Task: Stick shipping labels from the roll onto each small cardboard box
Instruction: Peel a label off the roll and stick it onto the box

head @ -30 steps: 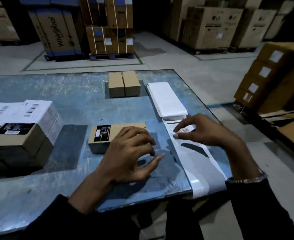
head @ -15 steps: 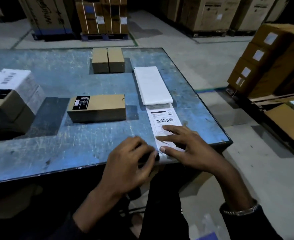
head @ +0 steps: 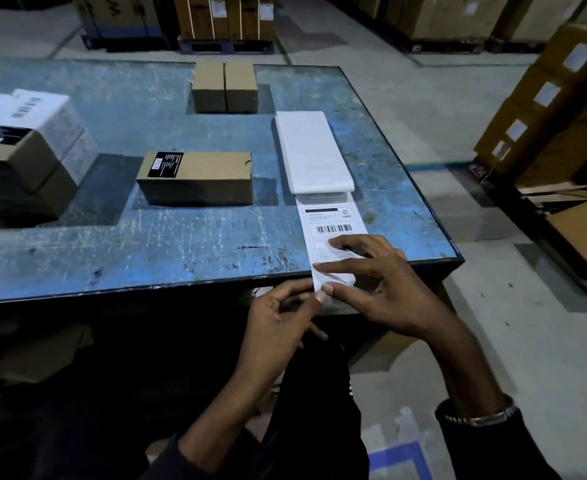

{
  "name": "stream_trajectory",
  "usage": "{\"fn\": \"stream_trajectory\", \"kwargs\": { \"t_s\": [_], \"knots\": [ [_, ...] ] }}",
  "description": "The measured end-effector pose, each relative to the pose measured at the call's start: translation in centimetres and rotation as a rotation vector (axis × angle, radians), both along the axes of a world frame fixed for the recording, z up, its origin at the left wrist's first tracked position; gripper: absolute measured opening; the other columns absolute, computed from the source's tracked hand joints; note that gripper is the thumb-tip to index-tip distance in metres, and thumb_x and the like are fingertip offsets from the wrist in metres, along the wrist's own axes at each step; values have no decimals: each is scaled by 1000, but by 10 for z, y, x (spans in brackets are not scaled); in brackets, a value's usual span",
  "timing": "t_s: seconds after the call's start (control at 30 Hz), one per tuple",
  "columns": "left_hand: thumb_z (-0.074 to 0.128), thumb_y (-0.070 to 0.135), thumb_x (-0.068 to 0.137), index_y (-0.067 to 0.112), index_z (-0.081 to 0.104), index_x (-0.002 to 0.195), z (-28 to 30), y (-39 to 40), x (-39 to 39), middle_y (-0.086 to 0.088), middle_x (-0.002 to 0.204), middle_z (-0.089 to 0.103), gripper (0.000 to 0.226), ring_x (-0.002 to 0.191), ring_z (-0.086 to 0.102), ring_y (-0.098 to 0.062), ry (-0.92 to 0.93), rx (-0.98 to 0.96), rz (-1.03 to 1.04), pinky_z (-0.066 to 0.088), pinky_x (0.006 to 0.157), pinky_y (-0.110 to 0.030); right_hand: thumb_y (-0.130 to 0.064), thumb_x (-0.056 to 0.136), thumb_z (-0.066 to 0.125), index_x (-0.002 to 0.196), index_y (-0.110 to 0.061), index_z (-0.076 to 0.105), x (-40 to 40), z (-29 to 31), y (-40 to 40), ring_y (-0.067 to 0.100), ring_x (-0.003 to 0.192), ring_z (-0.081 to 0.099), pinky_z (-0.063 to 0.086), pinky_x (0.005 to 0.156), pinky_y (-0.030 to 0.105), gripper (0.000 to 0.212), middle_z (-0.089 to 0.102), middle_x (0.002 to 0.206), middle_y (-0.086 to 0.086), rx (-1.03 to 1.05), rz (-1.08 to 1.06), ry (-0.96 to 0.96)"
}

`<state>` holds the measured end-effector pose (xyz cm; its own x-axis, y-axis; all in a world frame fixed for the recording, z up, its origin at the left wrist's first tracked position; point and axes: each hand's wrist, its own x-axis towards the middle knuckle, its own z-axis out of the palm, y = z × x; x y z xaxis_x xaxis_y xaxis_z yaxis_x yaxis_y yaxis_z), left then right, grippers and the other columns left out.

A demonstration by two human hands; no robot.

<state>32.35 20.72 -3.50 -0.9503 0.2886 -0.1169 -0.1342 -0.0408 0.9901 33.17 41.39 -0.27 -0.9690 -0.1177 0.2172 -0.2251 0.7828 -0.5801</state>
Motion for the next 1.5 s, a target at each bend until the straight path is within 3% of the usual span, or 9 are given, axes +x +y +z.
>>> {"fn": "stream_trajectory", "kwargs": {
  "t_s": [0.2, 0.4, 0.57, 0.83, 1.0, 1.07, 1.13, 1.27, 1.5],
  "knots": [
    [69, 6, 101, 10, 79, 115, 2, -1, -3, -9, 96, 83, 18, 54, 68, -14, -7, 56, 5, 40, 48, -19, -55, 90, 76, 111, -45, 82, 0, -7, -4, 6, 136, 55, 49, 106, 55, 24, 66, 137, -24, -116, -29, 128],
    [69, 3, 100, 16, 81, 109, 8, -4, -5, -5, 90, 83, 20, 57, 70, -14, 19, 46, -35, 39, 49, -19, -40, 91, 78, 99, -26, 87, -1, -1, -12, 12, 116, 67, 58, 88, 46, 18, 76, 121, -10, -33, 3, 291],
    [68, -3, 99, 4, 81, 110, 12, -6, -11, -7, 89, 83, 19, 56, 72, -12, 34, 70, -23, 45, 51, -13, -26, 91, 81, 92, -17, 84, -3, 12, -19, 17, 89, 72, 59, 70, 41, 9, 78, 97, -6, 78, 70, 391],
    [73, 4, 97, 9, 82, 107, 10, -6, -12, -9, 83, 81, 15, 51, 68, -14, 30, 21, 31, 39, 47, -16, -9, 90, 81, 87, -22, 79, -26, 23, -1, 9, 76, 73, 57, 69, 28, 13, 76, 86, -12, -215, -123, 208],
    [78, 3, 93, 10, 83, 103, 10, -7, -9, -5, 88, 83, 13, 50, 68, -15, -12, 27, 65, 46, 50, -17, -16, 92, 80, 86, -24, 81, -39, 24, 12, 8, 65, 73, 57, 63, 25, 11, 77, 81, -13, -316, -228, 57],
    [85, 13, 90, 21, 84, 98, 7, -7, -6, 2, 86, 82, 12, 61, 74, -15, 124, -85, 162, 55, 58, -24, -17, 92, 81, 84, -23, 81, -40, 22, 10, 5, 61, 68, 52, 61, 22, 10, 76, 77, -12, -302, -200, 17],
    [87, 26, 90, 27, 84, 99, 7, -10, -3, 11, 91, 79, 9, 77, 76, -11, 447, -301, 276, 59, 70, -27, -17, 92, 81, 82, -23, 81, -40, 20, 9, 3, 60, 65, 49, 61, 20, 11, 75, 76, -11, -295, -180, 7],
    [77, 29, 98, 19, 82, 111, 10, -12, -12, 7, 117, 76, 18, 114, 70, -18, 972, -541, 260, 55, 100, -33, -12, 92, 81, 82, -20, 81, -42, 20, 11, 3, 61, 66, 49, 62, 19, 12, 76, 78, -10, -320, -149, 3],
    [74, 20, 99, 10, 83, 114, -11, -12, -28, -1, 118, 78, 20, 115, 71, -26, 1219, -628, 128, 56, 97, -45, -16, 91, 80, 87, -21, 82, -51, 23, 21, 2, 72, 72, 53, 66, 15, 7, 77, 81, -15, -284, -244, 40]
  ]
}}
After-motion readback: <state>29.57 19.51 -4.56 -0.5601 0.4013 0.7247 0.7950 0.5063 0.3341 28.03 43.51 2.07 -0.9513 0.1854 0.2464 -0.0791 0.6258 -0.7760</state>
